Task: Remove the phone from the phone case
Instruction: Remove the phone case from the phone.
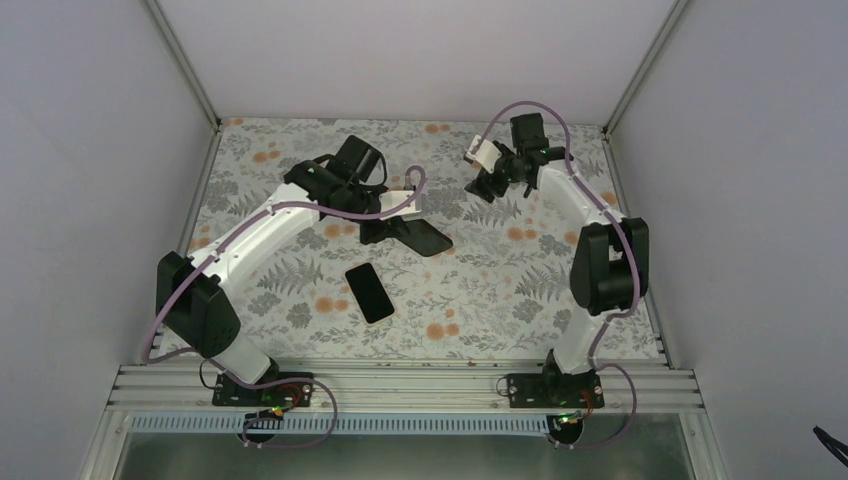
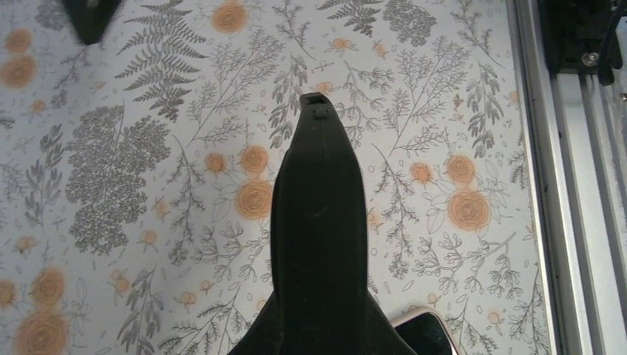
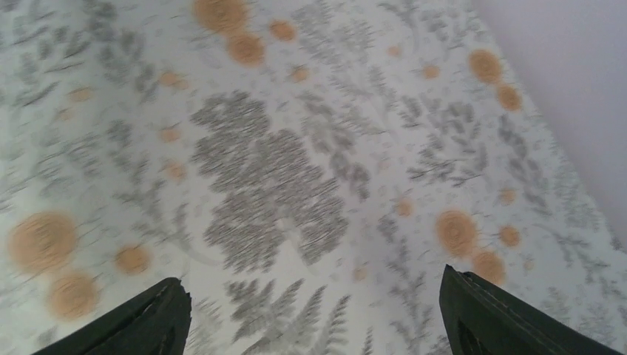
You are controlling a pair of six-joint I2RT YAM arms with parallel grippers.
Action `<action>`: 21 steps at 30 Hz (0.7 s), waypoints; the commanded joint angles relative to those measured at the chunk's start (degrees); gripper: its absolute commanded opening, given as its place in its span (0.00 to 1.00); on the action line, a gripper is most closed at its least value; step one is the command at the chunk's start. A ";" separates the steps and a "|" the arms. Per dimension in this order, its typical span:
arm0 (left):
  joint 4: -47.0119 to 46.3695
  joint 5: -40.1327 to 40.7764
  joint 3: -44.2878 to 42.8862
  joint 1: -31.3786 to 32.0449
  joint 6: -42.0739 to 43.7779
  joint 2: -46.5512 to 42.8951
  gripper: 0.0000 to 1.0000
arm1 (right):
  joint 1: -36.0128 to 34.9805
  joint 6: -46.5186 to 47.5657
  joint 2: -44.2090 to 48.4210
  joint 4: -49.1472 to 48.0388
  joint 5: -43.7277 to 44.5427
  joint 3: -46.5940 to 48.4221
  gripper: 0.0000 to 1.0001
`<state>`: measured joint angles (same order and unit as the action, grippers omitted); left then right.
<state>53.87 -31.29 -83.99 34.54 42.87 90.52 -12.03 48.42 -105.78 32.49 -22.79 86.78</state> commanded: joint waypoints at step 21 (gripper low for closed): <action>-3.94 1.70 -1.13 -0.18 -0.59 -0.78 0.02 | -7.03 4.18 18.15 8.64 -11.79 -19.64 0.87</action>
<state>51.96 -28.38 -83.02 34.41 42.74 90.26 -18.72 53.39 -86.94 42.02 -32.23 68.10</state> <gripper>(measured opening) 0.108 0.873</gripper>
